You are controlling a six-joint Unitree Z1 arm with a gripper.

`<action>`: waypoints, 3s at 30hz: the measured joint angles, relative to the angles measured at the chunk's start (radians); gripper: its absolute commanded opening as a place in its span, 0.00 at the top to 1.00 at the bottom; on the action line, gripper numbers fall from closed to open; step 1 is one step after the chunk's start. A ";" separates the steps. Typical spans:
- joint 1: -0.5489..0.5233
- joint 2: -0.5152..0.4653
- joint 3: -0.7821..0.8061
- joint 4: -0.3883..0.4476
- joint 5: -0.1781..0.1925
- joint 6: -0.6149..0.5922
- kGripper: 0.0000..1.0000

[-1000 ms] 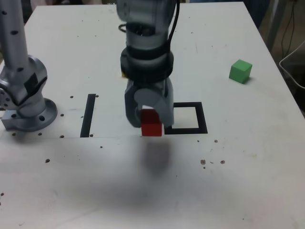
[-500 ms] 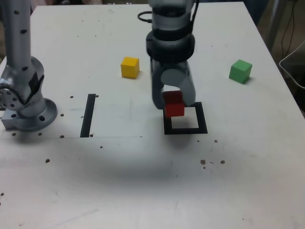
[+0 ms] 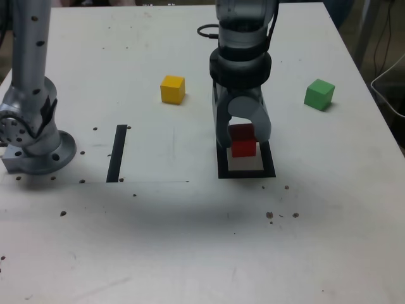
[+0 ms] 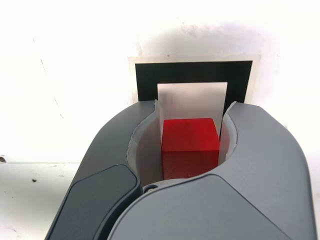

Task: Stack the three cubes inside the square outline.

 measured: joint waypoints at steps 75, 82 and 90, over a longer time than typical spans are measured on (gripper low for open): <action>0.027 -0.004 0.040 0.002 0.019 0.025 0.01; 0.032 -0.069 -0.029 0.155 0.012 0.089 0.01; 0.095 -0.098 -0.038 0.194 -0.006 0.214 0.01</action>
